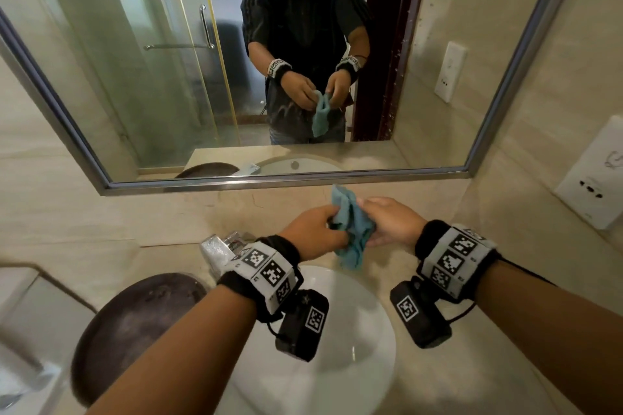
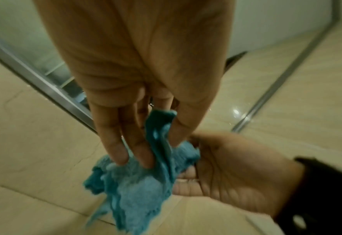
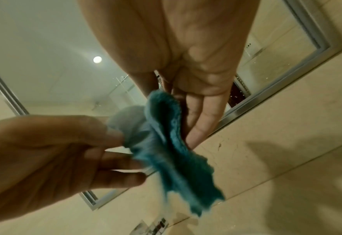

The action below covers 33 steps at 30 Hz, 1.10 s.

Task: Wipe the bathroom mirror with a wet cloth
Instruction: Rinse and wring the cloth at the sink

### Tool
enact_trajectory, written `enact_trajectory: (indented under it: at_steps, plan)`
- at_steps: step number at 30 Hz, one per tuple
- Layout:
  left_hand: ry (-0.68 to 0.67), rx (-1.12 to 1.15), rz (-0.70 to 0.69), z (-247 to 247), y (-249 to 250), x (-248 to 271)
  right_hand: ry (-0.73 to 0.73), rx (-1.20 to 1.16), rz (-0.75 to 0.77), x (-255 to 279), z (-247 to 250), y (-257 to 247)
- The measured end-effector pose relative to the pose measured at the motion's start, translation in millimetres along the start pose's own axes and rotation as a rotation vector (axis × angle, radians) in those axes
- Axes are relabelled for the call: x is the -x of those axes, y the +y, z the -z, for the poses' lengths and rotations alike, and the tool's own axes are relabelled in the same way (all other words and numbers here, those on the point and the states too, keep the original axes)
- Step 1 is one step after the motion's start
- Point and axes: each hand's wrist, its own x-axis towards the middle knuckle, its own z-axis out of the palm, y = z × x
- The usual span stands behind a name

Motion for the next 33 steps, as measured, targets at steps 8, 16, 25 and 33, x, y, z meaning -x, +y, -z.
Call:
enact_trajectory:
  at_steps: [8, 16, 25, 33]
  plan:
    - [-0.007, 0.054, -0.075, -8.5, 2.0, -10.4, 0.085, 0.080, 0.146, -6.9, 27.4, 14.2]
    - [-0.032, 0.177, -0.019, -21.9, 13.4, -26.2, -0.065, -0.136, 0.209, -3.1, 64.3, 23.3]
    - [0.094, -0.091, 0.005, -33.8, 28.3, -34.3, -0.064, 0.321, 0.399, -15.6, 93.2, 31.0]
    - [0.315, -0.150, -0.019, -15.6, 14.3, -46.9, 0.054, 0.489, 0.426, -43.8, 96.2, 35.4]
